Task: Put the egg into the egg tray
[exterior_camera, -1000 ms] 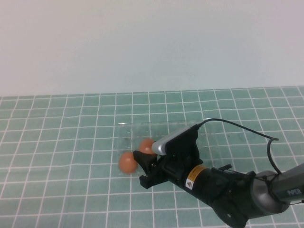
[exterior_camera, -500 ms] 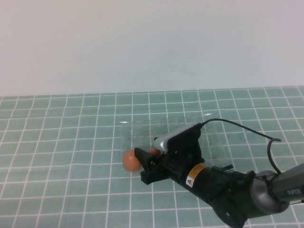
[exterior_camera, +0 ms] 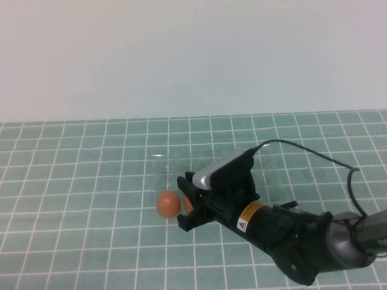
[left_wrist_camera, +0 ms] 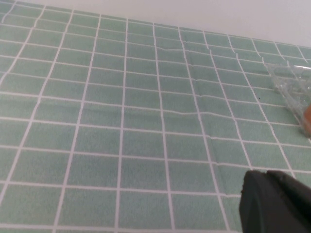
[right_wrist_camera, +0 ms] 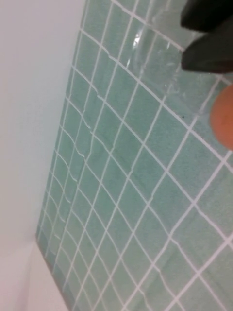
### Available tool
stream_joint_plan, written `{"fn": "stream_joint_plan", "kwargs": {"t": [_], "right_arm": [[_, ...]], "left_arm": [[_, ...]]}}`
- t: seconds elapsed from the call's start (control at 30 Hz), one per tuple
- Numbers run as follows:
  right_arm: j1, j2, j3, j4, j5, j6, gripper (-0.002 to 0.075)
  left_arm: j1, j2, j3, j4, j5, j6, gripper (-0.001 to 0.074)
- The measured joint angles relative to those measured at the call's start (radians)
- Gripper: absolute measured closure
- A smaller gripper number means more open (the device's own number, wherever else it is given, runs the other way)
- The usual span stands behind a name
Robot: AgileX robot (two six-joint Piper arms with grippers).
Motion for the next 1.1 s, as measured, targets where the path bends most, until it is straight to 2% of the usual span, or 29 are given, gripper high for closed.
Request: {"fn": "stream_joint_plan", "kwargs": {"t": [0.07,0.2,0.33,0.5,0.67,0.83,1.0,1.1], "right_arm": [[0.000,-0.039,0.000,0.000,0.060,-0.057,0.0655],[0.000,-0.153,0.000,-0.002,0.236,-0.212,0.0713],[0.000,-0.293,0.000,0.045,0.401,-0.382,0.0724],[-0.036,-0.488,0.027,0.315,0.484,-0.642,0.0726],[-0.094,-0.706,0.116,0.429,0.604,-0.889,0.0727],[-0.107,-0.924,0.205,0.444,0.762,-0.967,0.0727],[-0.107,-1.127,0.240,0.445,1.011,-1.082,0.0727],[-0.107,-1.203,0.252,0.445,1.082,-1.109,0.0727]], "left_arm": [[0.000,0.000,0.000,0.000,0.000,0.000,0.0736],[0.000,0.000,0.000,0.000,0.000,0.000,0.0736],[0.000,0.000,0.000,0.000,0.000,0.000,0.0736],[0.000,0.000,0.000,0.000,0.000,0.000,0.0736],[0.000,0.000,0.000,0.000,0.000,0.000,0.0736],[0.000,0.000,0.000,0.000,0.000,0.000,0.0736],[0.000,0.000,0.000,0.000,0.000,0.000,0.0736],[0.000,0.000,0.000,0.000,0.000,0.000,0.0736]]}}
